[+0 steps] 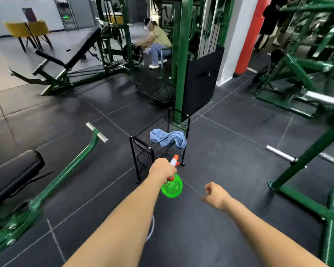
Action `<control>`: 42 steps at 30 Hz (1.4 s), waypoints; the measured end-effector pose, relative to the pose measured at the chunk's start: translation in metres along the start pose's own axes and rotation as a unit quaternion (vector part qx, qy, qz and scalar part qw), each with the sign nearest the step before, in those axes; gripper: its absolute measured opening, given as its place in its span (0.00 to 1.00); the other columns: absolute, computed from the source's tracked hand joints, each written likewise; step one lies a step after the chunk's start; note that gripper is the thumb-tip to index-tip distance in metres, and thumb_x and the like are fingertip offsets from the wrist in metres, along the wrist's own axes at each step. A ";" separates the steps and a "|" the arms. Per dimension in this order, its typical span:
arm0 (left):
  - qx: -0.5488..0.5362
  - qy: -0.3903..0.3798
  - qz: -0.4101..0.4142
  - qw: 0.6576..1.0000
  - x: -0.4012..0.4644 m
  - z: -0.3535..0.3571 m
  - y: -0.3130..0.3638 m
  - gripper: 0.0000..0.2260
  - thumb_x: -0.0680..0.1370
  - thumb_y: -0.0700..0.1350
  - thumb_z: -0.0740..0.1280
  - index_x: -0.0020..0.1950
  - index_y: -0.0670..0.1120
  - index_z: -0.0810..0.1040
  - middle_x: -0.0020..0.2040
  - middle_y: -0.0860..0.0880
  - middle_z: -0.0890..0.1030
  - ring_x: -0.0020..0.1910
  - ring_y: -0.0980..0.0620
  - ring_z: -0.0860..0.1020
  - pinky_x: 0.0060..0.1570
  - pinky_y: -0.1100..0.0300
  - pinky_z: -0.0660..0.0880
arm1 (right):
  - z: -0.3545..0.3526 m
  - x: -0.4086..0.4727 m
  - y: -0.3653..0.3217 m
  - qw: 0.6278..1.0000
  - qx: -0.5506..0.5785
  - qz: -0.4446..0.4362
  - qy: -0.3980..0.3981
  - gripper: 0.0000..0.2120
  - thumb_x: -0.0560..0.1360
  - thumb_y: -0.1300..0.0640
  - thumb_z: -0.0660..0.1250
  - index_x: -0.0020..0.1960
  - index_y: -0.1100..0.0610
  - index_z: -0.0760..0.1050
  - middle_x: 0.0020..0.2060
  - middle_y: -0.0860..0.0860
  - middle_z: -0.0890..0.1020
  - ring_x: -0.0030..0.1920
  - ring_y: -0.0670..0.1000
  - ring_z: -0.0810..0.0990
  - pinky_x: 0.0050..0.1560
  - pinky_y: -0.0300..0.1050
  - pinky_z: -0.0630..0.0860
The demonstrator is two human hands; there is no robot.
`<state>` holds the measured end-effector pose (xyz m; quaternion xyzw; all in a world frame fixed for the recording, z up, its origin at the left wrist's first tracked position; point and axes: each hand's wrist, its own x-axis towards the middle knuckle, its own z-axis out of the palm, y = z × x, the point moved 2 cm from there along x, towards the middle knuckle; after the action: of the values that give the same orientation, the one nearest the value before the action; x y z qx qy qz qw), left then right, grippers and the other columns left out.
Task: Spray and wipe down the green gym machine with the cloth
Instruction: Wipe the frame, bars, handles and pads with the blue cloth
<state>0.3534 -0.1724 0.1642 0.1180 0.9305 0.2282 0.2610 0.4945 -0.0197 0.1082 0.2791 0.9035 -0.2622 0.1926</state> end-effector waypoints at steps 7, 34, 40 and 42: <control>0.009 0.011 -0.003 1.000 0.125 -0.025 0.013 0.13 0.77 0.49 0.66 0.53 0.40 0.78 0.53 0.42 0.81 0.52 0.42 0.80 0.44 0.57 0.72 | -0.016 0.076 -0.017 0.999 0.029 0.035 -0.012 0.13 0.75 0.53 0.66 0.54 0.56 0.66 0.53 0.52 0.73 0.49 0.51 0.72 0.46 0.40 0.67; 0.112 -0.021 -0.059 0.992 0.436 -0.030 0.009 0.11 0.77 0.43 0.65 0.57 0.40 0.77 0.56 0.40 0.80 0.56 0.40 0.78 0.51 0.51 0.73 | -0.063 0.403 -0.019 0.991 0.037 0.065 -0.110 0.07 0.76 0.57 0.63 0.52 0.58 0.72 0.55 0.54 0.76 0.55 0.55 0.75 0.53 0.41 0.69; 0.141 -0.055 -0.063 0.987 0.473 -0.013 -0.017 0.11 0.78 0.45 0.64 0.56 0.40 0.76 0.57 0.41 0.79 0.57 0.40 0.77 0.54 0.50 0.73 | -0.045 0.452 -0.047 0.986 0.109 0.071 -0.104 0.20 0.75 0.63 0.60 0.66 0.54 0.72 0.54 0.51 0.78 0.53 0.52 0.76 0.53 0.38 0.70; 0.136 -0.063 -0.069 0.986 0.480 -0.004 -0.027 0.09 0.78 0.44 0.64 0.55 0.42 0.76 0.56 0.42 0.79 0.56 0.41 0.77 0.53 0.50 0.73 | -0.037 0.466 -0.050 0.982 0.132 0.077 -0.107 0.24 0.75 0.64 0.60 0.70 0.54 0.70 0.54 0.49 0.76 0.51 0.50 0.75 0.49 0.35 0.68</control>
<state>-0.0527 -0.0347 -0.0536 0.1021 0.9403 0.0734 0.3162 0.0979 0.1547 -0.0751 0.3409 0.8109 -0.3918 0.2697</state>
